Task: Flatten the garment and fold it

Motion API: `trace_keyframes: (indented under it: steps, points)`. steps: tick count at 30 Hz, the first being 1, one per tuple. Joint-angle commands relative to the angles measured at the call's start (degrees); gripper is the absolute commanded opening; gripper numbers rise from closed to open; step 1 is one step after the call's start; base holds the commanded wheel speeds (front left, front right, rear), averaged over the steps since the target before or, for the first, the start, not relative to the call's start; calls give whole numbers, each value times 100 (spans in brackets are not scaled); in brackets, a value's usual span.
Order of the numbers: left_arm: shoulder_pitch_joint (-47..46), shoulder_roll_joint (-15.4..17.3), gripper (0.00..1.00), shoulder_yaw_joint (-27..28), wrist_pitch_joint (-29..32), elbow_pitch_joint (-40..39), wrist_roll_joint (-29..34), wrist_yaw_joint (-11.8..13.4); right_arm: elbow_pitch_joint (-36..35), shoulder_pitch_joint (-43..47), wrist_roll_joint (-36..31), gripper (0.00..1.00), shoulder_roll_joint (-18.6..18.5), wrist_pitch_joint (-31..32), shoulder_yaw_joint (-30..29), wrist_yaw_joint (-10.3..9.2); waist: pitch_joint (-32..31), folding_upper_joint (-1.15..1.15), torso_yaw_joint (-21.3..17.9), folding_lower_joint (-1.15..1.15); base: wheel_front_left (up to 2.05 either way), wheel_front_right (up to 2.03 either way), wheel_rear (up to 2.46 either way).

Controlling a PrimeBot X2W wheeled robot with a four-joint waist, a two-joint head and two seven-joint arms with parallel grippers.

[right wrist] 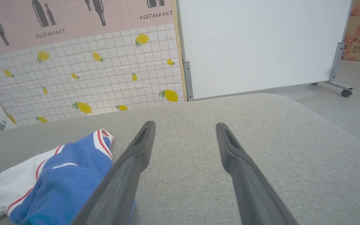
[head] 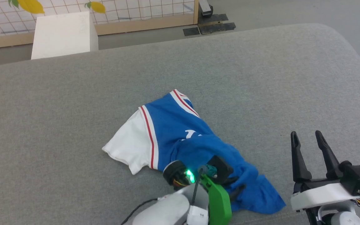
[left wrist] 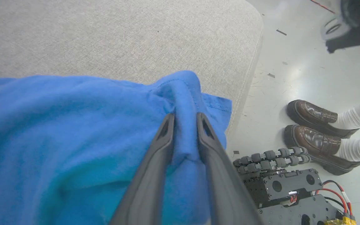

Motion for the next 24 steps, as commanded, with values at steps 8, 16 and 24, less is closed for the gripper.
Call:
trace_keyframes:
  steps: [8, 16, 24]
  points:
    - [22, 125, 100, 889, -1018, 12, -604, 230, -23, -16, -51, 100, 6, -28, -55, -9, -40, 0, 254, 0, 0, 0, 0]
    - [532, 634, 100, 2114, -2139, -522, -634, 1290, -62, 51, -117, 100, 6, -28, -26, -9, -227, 0, 595, 0, 0, 0, 0]
    - [1763, 809, 100, 3847, -2246, -1633, 13, 1831, -135, -92, -282, 100, 6, -23, 273, -9, -256, 0, 902, 0, 0, 0, 0]
